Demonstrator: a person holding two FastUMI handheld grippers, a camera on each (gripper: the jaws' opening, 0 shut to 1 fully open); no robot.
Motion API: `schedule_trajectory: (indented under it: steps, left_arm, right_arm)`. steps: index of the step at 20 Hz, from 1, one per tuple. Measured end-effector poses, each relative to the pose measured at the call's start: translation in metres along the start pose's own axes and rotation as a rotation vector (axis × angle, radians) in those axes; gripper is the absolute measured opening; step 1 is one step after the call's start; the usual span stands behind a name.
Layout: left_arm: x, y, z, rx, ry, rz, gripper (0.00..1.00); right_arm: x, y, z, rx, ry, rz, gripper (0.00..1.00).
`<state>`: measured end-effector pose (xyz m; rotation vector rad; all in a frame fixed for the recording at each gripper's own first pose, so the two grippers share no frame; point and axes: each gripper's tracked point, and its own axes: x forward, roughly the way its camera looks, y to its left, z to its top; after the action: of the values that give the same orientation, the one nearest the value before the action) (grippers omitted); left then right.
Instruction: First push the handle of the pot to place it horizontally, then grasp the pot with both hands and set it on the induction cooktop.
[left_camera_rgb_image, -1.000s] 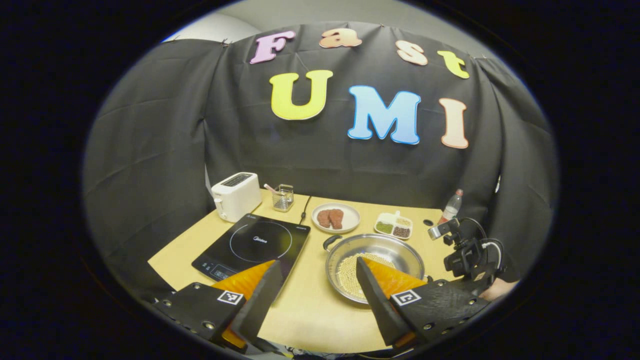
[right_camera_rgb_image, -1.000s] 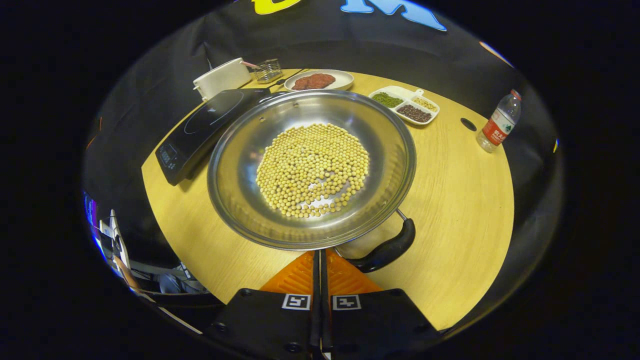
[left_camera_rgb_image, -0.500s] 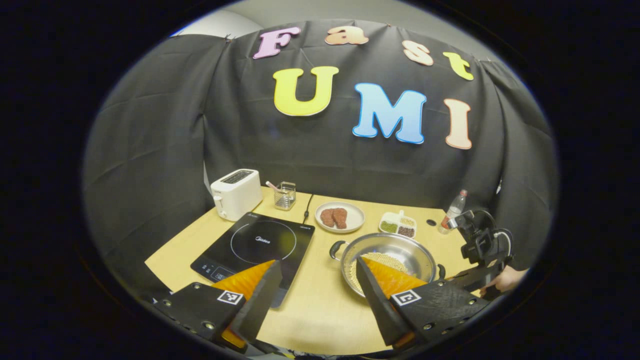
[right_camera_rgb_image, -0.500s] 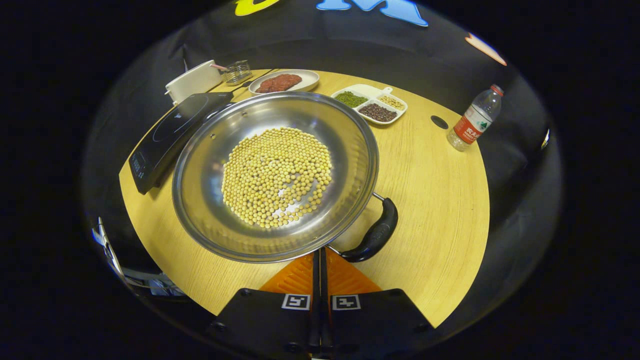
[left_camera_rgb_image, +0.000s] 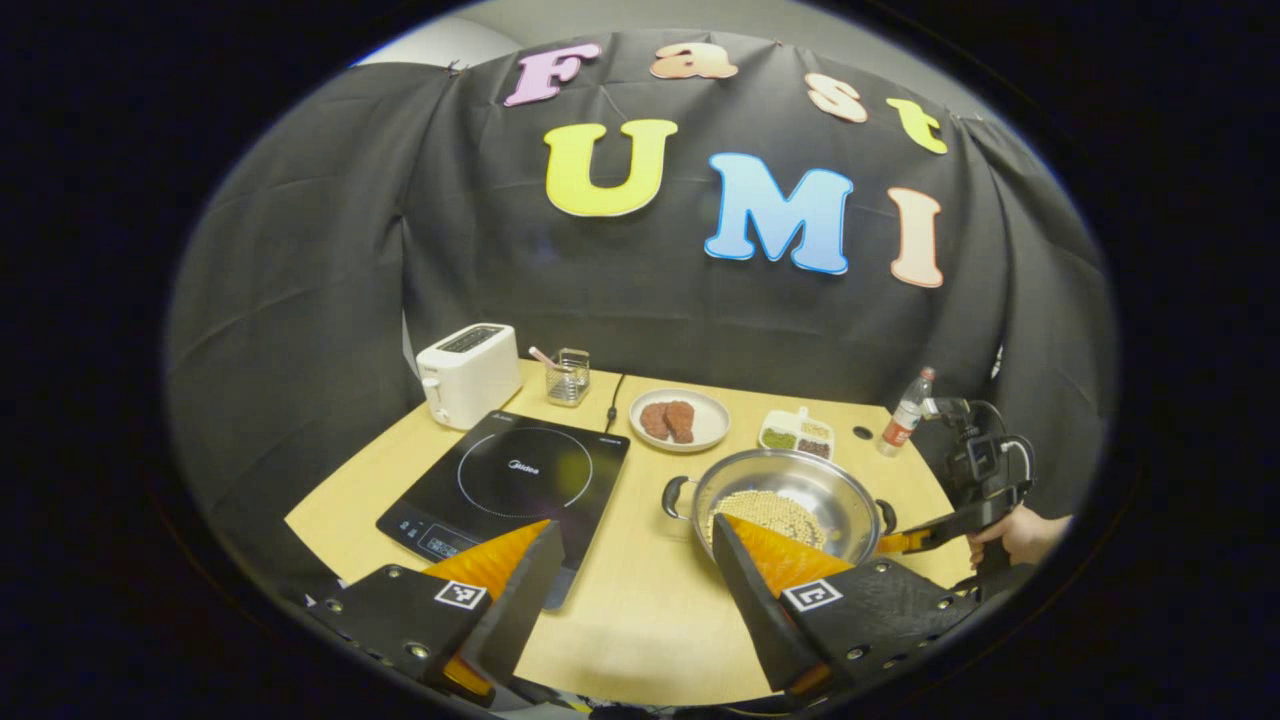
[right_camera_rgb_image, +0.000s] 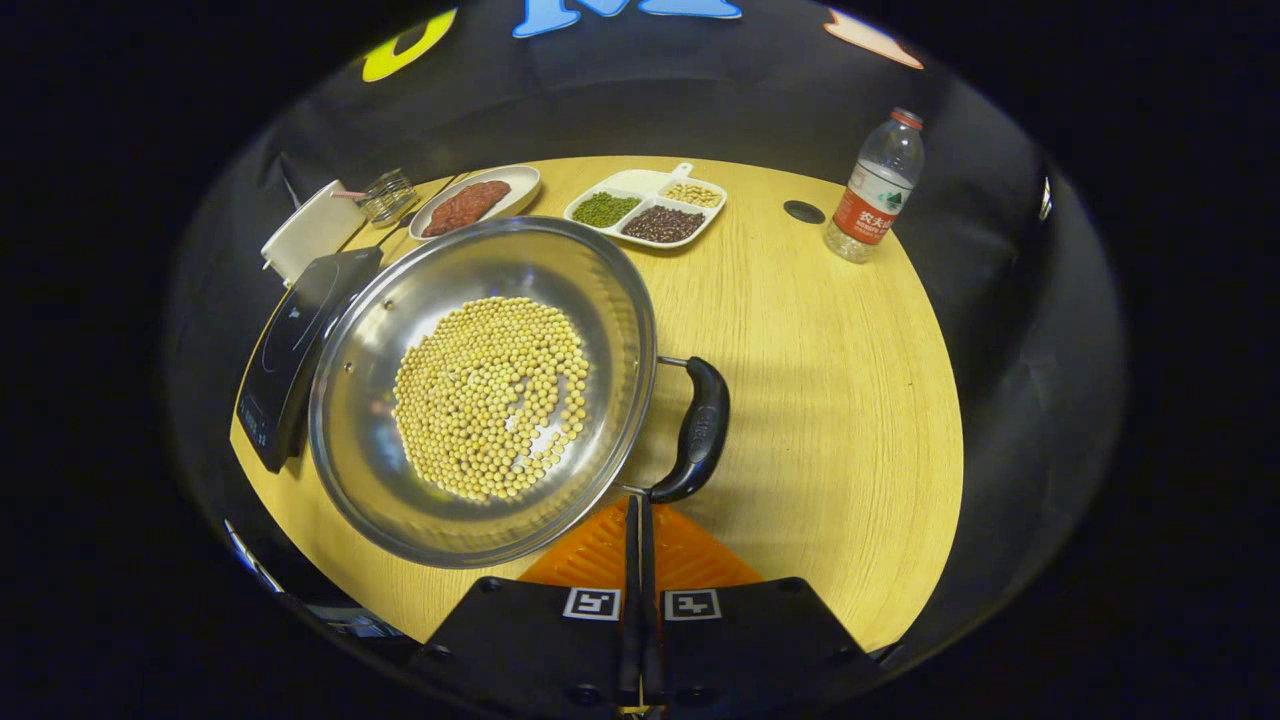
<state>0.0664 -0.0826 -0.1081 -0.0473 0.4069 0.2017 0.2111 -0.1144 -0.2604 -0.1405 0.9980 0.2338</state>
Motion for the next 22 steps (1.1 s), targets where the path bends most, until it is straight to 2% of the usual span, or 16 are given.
schedule_trajectory:
  steps: [2,3,4,6,10,11,12,13,14,15,18,19,20,22]
  left_arm:
    - [0.002,0.011,0.002,0.027,0.0,0.006,0.88]
    - [0.003,0.016,0.005,0.036,-0.003,0.007,0.92]
    - [0.004,0.02,0.007,0.04,-0.008,0.008,0.88]
    - [0.005,0.029,0.011,0.036,-0.017,0.006,0.91]
    - [0.014,0.044,0.013,0.03,-0.023,-0.019,0.91]
    - [0.017,0.048,0.013,0.029,-0.024,-0.031,0.91]
    - [0.021,0.05,0.013,0.028,-0.023,-0.045,0.91]
    - [0.026,0.052,0.012,0.028,-0.02,-0.065,0.91]
    - [0.03,0.055,0.011,0.031,-0.017,-0.086,0.88]
    - [0.035,0.059,0.012,0.035,-0.017,-0.104,0.88]
    - [0.052,0.064,0.013,0.048,-0.021,-0.178,0.88]
    - [0.058,0.065,0.013,0.053,-0.02,-0.21,0.88]
    - [0.065,0.067,0.013,0.058,-0.016,-0.24,0.89]
    - [0.08,0.067,0.012,0.06,0.001,-0.299,0.91]
  right_arm:
    - [0.002,-0.003,0.003,0.015,-0.004,-0.004,0.02]
    - [0.002,-0.003,0.004,0.023,-0.006,-0.01,0.02]
    - [0.003,-0.004,0.004,0.029,-0.007,-0.017,0.02]
    - [0.0,-0.003,0.004,0.036,-0.006,-0.03,0.02]
    - [-0.015,-0.006,0.005,0.057,-0.024,-0.069,0.03]
    - [-0.021,-0.007,0.003,0.071,-0.031,-0.083,0.07]
    - [-0.026,-0.008,0.004,0.09,-0.042,-0.1,0.22]
    - [-0.035,-0.004,0.005,0.113,-0.058,-0.096,0.3]
    - [-0.043,-0.001,0.007,0.138,-0.076,-0.095,0.36]
    - [-0.049,0.005,0.009,0.16,-0.093,-0.089,0.36]
    - [-0.067,0.012,0.019,0.202,-0.157,-0.111,0.97]
    - [-0.078,0.014,0.022,0.216,-0.183,-0.123,0.99]
    - [-0.086,0.017,0.027,0.237,-0.209,-0.13,0.94]
    - [-0.102,0.023,0.037,0.291,-0.265,-0.133,0.98]
